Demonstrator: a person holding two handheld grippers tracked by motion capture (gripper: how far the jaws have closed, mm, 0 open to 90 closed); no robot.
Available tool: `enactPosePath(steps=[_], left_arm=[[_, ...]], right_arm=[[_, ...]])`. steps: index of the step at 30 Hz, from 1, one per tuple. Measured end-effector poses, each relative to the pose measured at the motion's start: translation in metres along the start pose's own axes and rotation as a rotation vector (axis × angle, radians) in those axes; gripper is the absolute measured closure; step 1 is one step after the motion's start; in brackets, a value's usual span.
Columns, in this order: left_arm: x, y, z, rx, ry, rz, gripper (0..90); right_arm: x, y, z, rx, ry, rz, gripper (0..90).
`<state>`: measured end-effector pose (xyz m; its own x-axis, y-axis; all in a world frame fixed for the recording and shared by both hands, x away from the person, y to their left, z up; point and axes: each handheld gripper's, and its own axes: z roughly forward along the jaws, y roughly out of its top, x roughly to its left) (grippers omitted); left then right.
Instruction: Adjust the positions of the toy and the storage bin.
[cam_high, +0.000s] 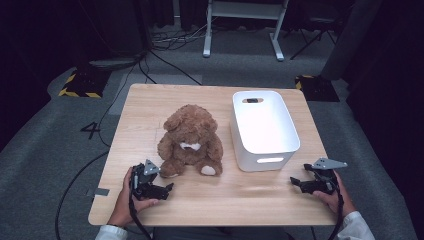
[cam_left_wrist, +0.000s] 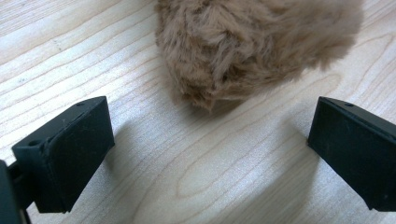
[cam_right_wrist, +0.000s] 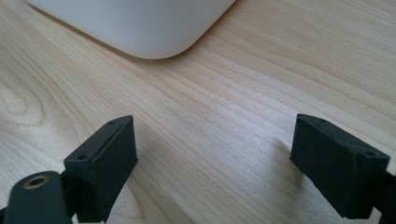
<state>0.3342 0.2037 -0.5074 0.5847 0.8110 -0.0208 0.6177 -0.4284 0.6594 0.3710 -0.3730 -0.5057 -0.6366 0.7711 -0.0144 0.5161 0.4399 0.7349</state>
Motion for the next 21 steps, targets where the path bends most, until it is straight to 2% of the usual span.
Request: enactPosePath(steps=[5,7,9,10,11,12,16,19,21], left_arm=[[0.001,-0.001,-0.001,-0.004,-0.010,0.007,2.1],[0.000,-0.004,-0.004,-0.022,-0.013,-0.004,6.7],[0.000,-0.004,-0.006,-0.034,0.006,-0.025,12.9],[0.000,-0.004,-0.007,-0.033,-0.005,-0.027,17.1],[0.000,-0.004,-0.007,-0.033,-0.005,-0.027,17.2],[-0.001,-0.003,-0.010,-0.055,-0.022,-0.014,15.6],[-0.005,0.003,-0.017,-0.088,-0.030,-0.001,16.3],[-0.008,0.006,-0.020,-0.101,-0.037,0.019,16.4],[-0.012,0.011,-0.021,-0.103,-0.024,0.032,16.5]], right_arm=[[0.000,0.000,0.000,0.000,0.000,0.000,14.1],[0.000,0.000,0.000,0.000,0.001,-0.001,14.1],[0.000,0.000,0.000,0.000,0.001,-0.001,14.1],[0.000,0.000,0.000,0.000,0.002,-0.001,14.1],[0.000,0.000,0.000,0.000,0.001,-0.001,14.1],[0.000,0.000,0.000,0.000,0.001,-0.001,14.1],[0.000,0.000,0.000,0.000,0.000,0.001,14.1],[0.000,0.000,0.000,0.000,0.000,0.000,14.1],[0.000,0.000,0.000,0.000,0.000,0.000,14.1]])
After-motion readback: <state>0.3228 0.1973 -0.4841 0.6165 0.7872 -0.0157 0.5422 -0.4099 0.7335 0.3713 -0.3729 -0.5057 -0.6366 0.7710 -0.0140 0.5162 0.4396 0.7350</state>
